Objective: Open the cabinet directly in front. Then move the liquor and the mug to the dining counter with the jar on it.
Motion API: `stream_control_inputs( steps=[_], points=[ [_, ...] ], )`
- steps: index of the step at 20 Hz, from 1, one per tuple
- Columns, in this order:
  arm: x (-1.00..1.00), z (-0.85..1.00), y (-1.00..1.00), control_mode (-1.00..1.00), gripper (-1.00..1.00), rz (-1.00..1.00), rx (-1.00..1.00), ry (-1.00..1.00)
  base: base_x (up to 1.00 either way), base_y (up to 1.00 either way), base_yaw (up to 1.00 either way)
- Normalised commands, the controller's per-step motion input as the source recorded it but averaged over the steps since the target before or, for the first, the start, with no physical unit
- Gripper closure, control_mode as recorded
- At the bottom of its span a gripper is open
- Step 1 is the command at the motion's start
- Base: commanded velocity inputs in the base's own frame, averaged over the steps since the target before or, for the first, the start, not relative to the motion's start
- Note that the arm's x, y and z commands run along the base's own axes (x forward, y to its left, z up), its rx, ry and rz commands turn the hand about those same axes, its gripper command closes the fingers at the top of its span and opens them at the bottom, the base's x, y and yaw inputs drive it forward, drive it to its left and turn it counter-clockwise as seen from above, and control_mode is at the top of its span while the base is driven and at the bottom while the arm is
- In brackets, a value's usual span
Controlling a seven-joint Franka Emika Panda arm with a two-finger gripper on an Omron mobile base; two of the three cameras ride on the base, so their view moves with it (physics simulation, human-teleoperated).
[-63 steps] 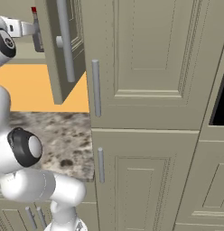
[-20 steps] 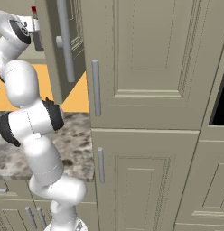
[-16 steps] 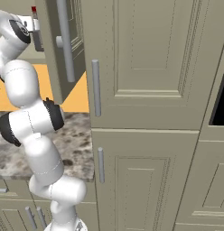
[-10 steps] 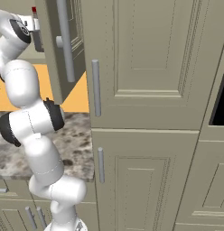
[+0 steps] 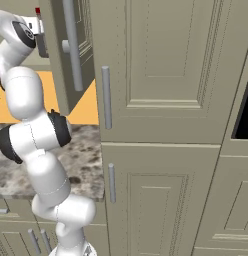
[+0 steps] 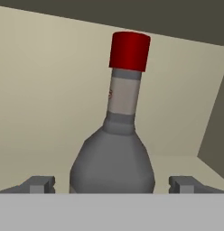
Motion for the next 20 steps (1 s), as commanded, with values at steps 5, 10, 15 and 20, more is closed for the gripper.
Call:
stream_control_inputs(
  steps=[5,10,15,20],
  points=[
    [0.01,-0.01,0.00,-1.00,-1.00,0.00,0.00,0.00,0.00,0.00,0.00],
    [0.14,-0.10,0.00,-1.00,-1.00,0.00,0.00,-0.01,0.00,0.00,0.00],
    [0.14,-0.11,0.00,-1.00,-1.00,0.00,0.00,0.00,0.00,0.00,0.00],
    [0.21,-0.15,0.00,-1.00,-1.00,0.00,-0.01,-0.02,0.00,0.00,0.00]
  ],
)
